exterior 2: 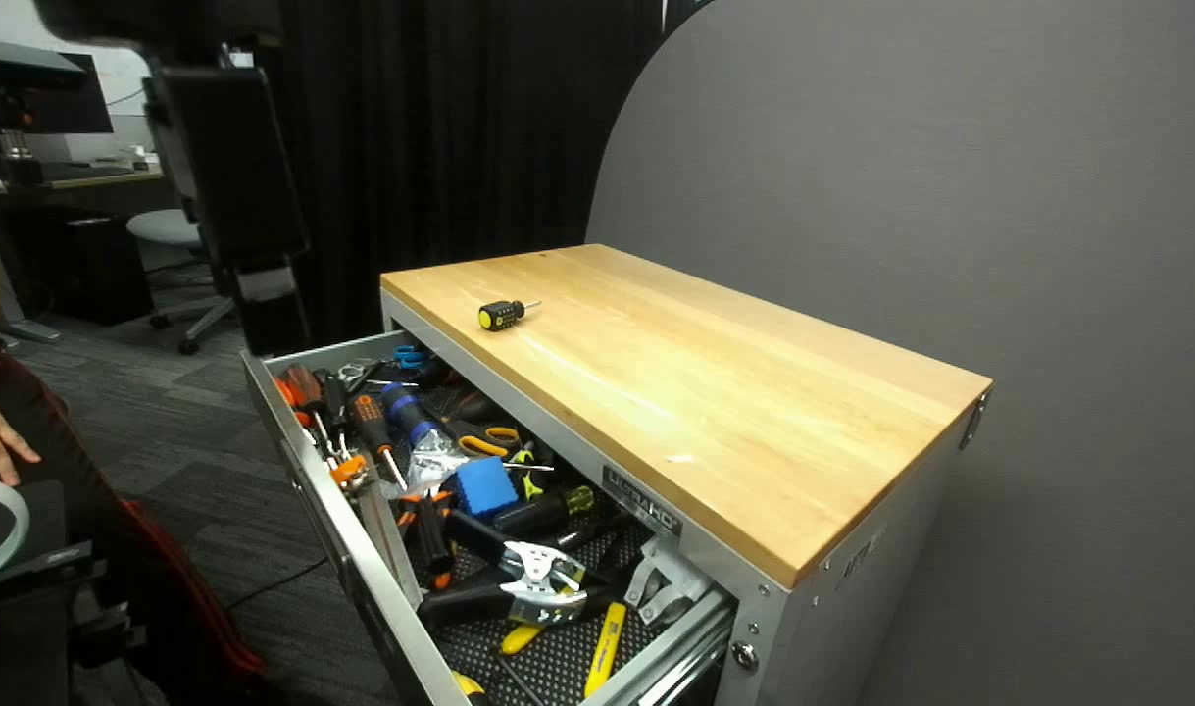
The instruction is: Put the screwdriver in the drawer then close the drawer
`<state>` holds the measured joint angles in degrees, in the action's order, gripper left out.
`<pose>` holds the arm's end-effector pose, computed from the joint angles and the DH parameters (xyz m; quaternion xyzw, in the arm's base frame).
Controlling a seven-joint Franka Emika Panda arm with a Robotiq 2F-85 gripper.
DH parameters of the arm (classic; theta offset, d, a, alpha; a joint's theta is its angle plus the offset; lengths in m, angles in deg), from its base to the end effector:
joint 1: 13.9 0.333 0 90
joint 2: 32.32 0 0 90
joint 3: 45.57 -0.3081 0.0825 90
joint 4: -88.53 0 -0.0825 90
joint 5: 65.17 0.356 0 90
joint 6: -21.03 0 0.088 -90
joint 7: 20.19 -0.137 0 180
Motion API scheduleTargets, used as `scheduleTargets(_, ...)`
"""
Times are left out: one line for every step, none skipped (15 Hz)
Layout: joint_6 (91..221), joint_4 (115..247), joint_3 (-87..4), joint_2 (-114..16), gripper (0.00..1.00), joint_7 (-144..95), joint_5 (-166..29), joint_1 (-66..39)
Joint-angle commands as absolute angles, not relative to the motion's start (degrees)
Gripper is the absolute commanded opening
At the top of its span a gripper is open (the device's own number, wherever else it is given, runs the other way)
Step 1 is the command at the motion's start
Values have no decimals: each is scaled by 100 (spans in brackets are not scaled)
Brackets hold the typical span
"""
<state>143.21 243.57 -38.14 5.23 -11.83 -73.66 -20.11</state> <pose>0.3204 -0.0851 0.4054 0.9989 0.0027 0.0352 0.0315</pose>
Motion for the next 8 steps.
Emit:
scheduleTargets(14536, 24402, -4818, 484, 100, -2312, -6998, -1466)
scheduleTargets(14602, 24406, -5116, 459, 100, -2604, -6894, -1260)
scheduleTargets(14693, 24389, -5416, 418, 100, -2924, -6832, -1086)
scheduleTargets(14754, 24313, -5672, 290, 100, -3187, -6815, -942)
scheduleTargets(14802, 24213, -5900, 128, 100, -3434, -6800, -825)
scheduleTargets(14889, 24136, -6108, -9, 100, -3656, -6837, -740)
scheduleTargets(14941, 24068, -6272, -113, 100, -3853, -6860, -668)
scheduleTargets(15034, 23983, -6374, -228, 100, -3984, -6871, -618)
